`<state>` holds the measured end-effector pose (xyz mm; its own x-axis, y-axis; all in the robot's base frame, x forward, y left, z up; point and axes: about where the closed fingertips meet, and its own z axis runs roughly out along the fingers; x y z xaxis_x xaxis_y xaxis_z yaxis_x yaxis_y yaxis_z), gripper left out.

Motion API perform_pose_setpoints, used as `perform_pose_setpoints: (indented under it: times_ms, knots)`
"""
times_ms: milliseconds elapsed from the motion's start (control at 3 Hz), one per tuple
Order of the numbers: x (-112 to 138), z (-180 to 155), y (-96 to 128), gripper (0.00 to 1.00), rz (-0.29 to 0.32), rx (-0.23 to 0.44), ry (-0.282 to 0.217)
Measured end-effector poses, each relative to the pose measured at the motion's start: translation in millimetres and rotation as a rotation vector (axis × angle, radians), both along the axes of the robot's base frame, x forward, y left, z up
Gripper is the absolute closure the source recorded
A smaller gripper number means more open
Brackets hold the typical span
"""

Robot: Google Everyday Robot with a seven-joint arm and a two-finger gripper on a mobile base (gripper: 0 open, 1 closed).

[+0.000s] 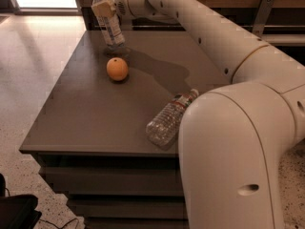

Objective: Knock blue plastic bottle over

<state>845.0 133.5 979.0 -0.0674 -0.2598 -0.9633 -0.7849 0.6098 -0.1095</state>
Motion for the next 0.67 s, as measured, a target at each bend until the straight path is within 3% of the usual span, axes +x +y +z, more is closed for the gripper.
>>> perform_pose_setpoints:
  times_ms: [667]
  knots:
    - [-5,-14,-42,1.0,-0.065,-0.155,0.1]
